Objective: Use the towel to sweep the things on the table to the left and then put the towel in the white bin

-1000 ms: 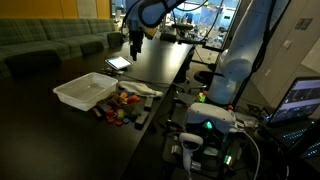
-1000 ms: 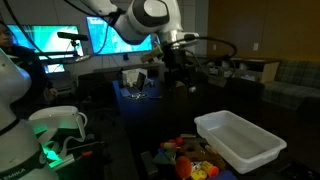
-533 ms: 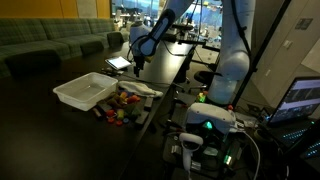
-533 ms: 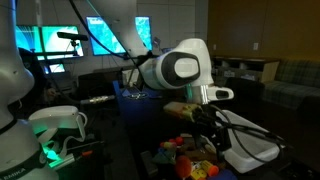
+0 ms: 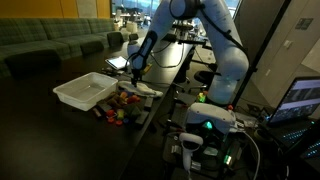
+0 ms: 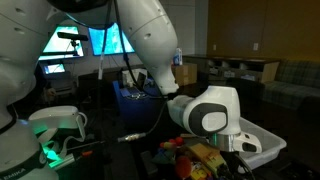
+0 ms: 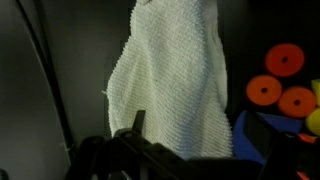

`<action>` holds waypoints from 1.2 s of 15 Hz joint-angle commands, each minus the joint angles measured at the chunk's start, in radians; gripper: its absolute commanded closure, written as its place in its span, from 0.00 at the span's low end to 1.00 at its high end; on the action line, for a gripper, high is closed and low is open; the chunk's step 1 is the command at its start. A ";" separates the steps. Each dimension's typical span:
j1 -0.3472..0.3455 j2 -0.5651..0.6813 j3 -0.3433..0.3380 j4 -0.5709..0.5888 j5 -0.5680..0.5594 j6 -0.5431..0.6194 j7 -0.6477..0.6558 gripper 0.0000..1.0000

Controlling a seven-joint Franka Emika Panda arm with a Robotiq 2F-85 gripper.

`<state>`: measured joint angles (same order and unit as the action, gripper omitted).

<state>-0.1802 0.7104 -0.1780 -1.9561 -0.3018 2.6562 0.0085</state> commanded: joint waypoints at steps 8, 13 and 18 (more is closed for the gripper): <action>-0.115 0.278 0.028 0.325 0.188 -0.067 -0.084 0.00; -0.147 0.327 0.050 0.400 0.213 -0.159 -0.135 0.42; -0.137 0.303 0.040 0.407 0.197 -0.232 -0.168 0.80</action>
<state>-0.3124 1.0026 -0.1461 -1.5793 -0.1170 2.4684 -0.1174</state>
